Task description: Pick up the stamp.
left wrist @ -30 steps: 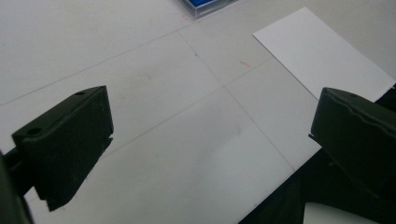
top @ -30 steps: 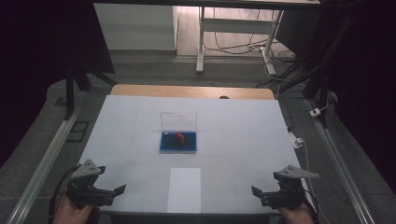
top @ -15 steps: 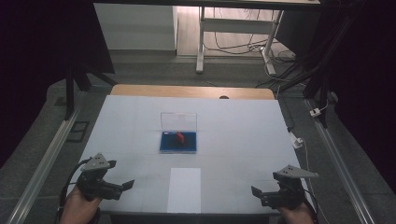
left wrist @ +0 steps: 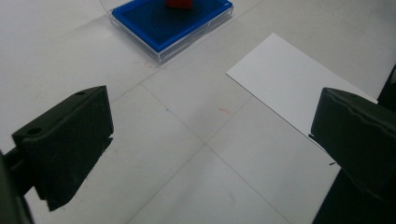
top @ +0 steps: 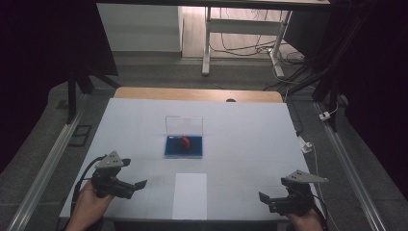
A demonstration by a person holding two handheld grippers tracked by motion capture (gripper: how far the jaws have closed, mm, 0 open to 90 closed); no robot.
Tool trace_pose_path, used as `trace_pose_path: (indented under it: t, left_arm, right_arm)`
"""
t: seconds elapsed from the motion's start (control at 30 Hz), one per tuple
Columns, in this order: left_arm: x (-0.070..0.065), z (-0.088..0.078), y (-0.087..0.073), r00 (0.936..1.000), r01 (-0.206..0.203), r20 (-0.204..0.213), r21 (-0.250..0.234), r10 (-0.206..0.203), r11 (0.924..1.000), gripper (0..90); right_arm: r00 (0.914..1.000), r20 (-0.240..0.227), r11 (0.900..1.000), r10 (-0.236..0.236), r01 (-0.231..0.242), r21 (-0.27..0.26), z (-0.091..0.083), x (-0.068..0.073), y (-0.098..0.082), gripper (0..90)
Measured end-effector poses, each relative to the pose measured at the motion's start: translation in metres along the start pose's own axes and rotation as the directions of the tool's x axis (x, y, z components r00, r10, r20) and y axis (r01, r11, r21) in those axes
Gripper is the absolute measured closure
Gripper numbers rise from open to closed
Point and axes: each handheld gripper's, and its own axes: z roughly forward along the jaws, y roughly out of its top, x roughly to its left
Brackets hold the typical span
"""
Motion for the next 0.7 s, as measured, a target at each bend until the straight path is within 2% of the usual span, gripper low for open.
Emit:
trace_pose_path:
  t: [0.23, 0.33, 0.53, 0.7]
  left_arm:
    - [0.004, 0.013, 0.007, 0.9998, 0.001, 0.019, -0.005, 0.000, 1.0000, 0.0]
    - [0.005, 0.018, 0.011, 0.9999, -0.006, 0.010, 0.000, 0.006, 1.0000, 0.0]
    - [0.008, 0.025, 0.023, 0.9999, -0.005, 0.013, -0.033, 0.005, 0.9994, 0.0]
    - [0.009, 0.034, 0.033, 0.9998, -0.018, 0.004, -0.030, 0.018, 0.9994, 0.0]
  right_arm:
    - [1.0000, 0.001, 1.000, 0.002, -0.002, 0.001, 0.000, 0.000, 0.000, 0.0]
    - [1.0000, 0.002, 1.000, 0.000, 0.000, 0.003, 0.000, 0.000, 0.000, 0.0]
    - [1.0000, 0.002, 1.000, 0.000, 0.000, 0.004, 0.000, 0.000, 0.000, 0.0]
    - [1.0000, 0.000, 1.000, -0.001, 0.001, 0.003, 0.000, 0.000, 0.000, 0.0]
